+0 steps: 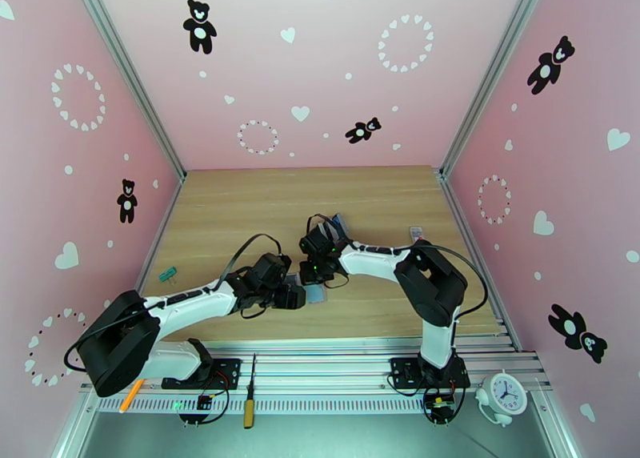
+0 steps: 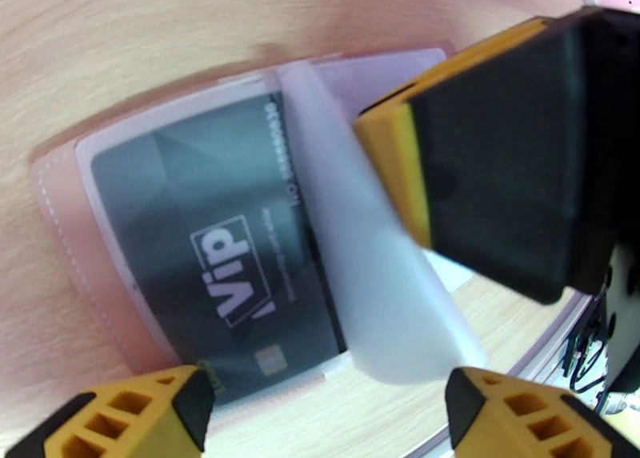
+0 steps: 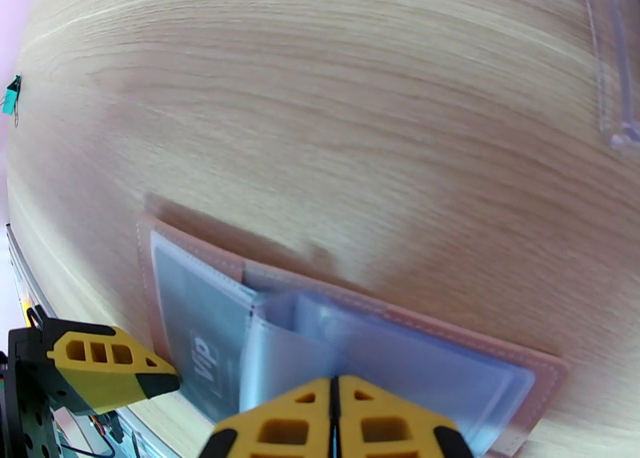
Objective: Put the credit cards into the card holder
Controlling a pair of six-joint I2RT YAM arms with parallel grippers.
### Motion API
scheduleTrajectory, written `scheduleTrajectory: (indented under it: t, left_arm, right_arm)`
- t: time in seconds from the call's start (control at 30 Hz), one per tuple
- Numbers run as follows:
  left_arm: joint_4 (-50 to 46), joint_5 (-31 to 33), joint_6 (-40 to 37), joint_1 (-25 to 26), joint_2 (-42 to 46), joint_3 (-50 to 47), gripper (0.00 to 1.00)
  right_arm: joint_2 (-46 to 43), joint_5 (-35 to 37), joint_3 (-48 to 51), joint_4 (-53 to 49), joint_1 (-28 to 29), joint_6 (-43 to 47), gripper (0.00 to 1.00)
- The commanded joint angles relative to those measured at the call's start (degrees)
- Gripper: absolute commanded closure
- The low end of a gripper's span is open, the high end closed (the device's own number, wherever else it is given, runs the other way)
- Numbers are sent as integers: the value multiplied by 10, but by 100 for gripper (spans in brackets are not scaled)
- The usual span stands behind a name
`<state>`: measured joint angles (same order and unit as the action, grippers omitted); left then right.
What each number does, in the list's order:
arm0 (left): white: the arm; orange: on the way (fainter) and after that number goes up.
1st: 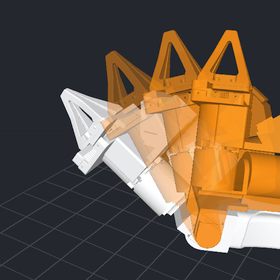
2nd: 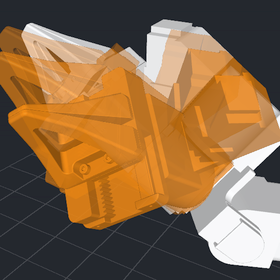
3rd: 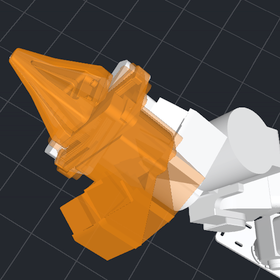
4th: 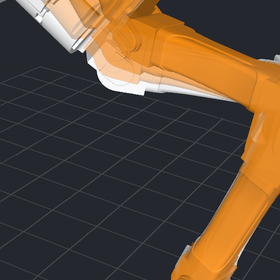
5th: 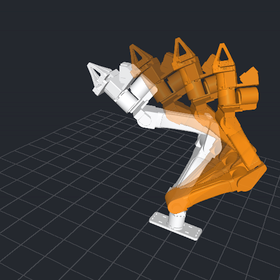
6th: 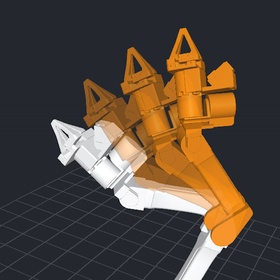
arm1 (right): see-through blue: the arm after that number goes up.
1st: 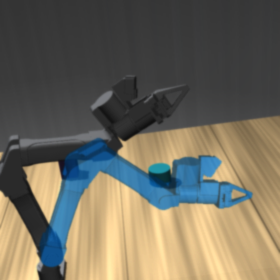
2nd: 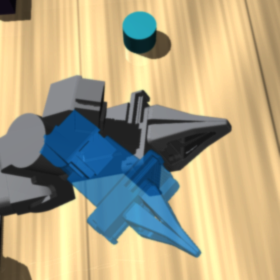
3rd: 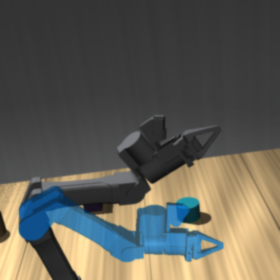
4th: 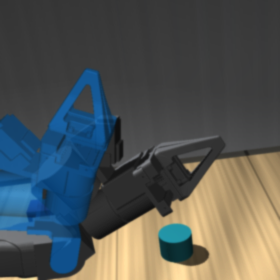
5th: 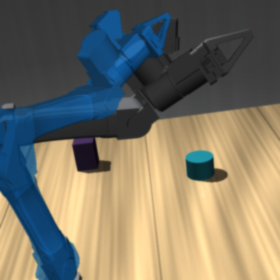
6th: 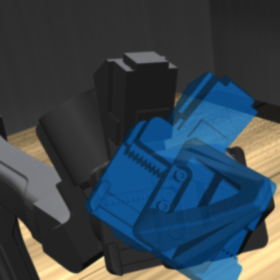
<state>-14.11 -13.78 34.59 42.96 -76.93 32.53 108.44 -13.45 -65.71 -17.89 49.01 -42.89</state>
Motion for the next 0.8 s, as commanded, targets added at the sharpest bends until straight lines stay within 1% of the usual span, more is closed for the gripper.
scheduleTrajectory:
  t: [0.0, 0.17, 0.37, 0.63, 0.77]
  left_arm:
    - [23, -4, -13, -2, 16, -18, 15]
    - [25, -8, -16, -2, 28, -17, 14]
    - [4, 12, -20, -2, 2, -4, 14]
    - [-38, 51, -27, -2, -9, 9, 17]
    - [-49, 63, -28, -2, -12, 12, 21]
  right_arm:
    - [17, -13, 1, -3, 8, -4, 92]
    - [17, -13, 1, -3, 8, -5, 93]
    - [11, -17, -5, -3, 11, -7, 93]
    - [-2, -25, -12, 1, 14, -11, 93]
    - [-13, -22, -14, -1, 14, -11, 93]
